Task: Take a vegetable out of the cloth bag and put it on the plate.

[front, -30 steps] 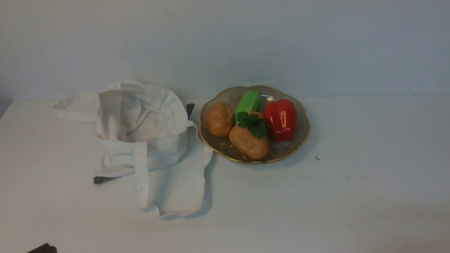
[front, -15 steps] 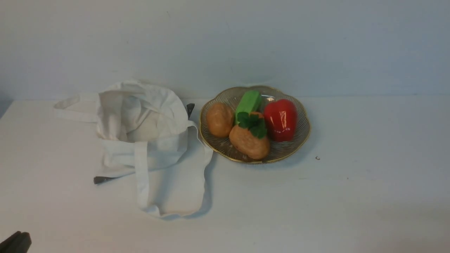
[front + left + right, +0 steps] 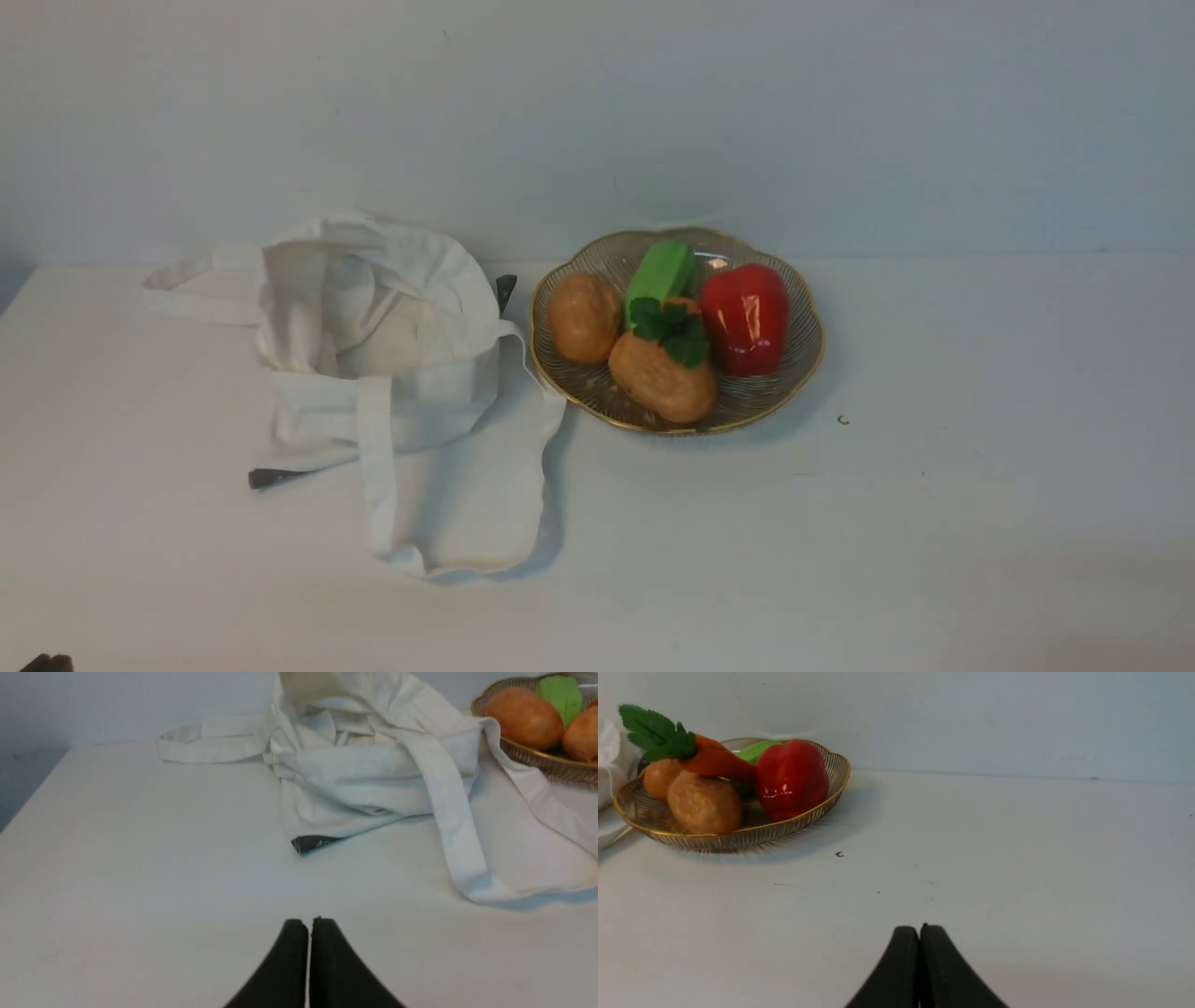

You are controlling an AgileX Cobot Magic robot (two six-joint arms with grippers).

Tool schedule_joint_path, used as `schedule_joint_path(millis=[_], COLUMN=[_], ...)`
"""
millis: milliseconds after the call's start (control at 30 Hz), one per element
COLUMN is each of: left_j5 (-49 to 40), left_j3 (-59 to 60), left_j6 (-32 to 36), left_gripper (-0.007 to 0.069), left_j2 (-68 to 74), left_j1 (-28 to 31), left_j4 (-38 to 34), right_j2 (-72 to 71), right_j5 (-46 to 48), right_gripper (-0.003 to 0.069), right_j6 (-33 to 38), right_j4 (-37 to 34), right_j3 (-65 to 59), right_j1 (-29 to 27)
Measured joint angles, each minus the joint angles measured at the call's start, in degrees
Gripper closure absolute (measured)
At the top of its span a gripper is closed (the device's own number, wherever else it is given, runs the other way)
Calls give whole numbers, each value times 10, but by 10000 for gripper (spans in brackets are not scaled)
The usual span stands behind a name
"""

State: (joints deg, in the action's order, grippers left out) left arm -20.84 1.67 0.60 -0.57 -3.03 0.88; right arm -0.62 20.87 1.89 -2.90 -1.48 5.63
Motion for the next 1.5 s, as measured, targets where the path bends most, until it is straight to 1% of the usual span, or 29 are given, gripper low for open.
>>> schedule_joint_path(millis=[300, 1500], left_j5=[-3, -4], left_j3=[0, 0], left_j6=[1, 2], left_gripper=[629, 629], left_j2=[0, 0], left_j1=[0, 0], left_j4=[15, 15], right_j2=[0, 0], right_j5=[0, 0], right_gripper=[673, 673], right_j6=[0, 0], right_j4=[0, 0], right_j3=[0, 0], right_j1=[0, 0])
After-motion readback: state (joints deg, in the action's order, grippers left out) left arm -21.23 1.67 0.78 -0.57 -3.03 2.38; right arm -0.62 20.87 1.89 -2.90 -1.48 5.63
